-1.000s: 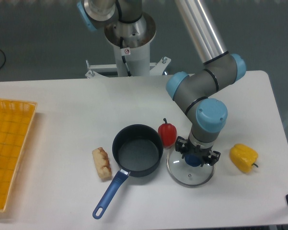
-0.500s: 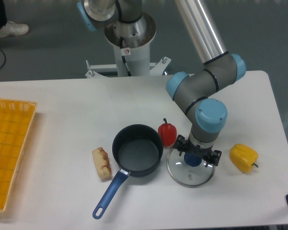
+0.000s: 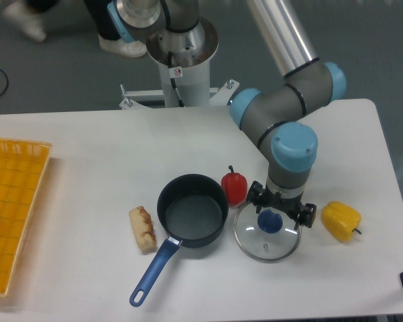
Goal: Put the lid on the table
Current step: 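Raise the gripper up off the lid's blue knob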
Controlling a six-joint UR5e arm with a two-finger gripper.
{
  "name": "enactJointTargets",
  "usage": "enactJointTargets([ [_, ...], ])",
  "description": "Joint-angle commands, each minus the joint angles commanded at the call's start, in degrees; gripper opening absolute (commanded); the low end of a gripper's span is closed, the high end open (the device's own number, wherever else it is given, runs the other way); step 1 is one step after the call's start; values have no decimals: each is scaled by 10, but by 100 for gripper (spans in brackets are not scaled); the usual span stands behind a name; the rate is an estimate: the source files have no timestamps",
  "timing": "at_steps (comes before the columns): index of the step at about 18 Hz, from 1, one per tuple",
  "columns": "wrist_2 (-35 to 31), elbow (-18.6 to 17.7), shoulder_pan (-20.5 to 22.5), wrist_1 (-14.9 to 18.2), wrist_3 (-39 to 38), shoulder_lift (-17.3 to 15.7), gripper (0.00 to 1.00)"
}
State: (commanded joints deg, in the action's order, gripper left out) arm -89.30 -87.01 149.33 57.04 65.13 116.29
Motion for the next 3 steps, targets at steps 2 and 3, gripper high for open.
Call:
enactJointTargets([
  [2, 1, -1, 2, 1, 2, -9, 100],
  [3, 0, -2, 2, 1, 4, -11, 100],
])
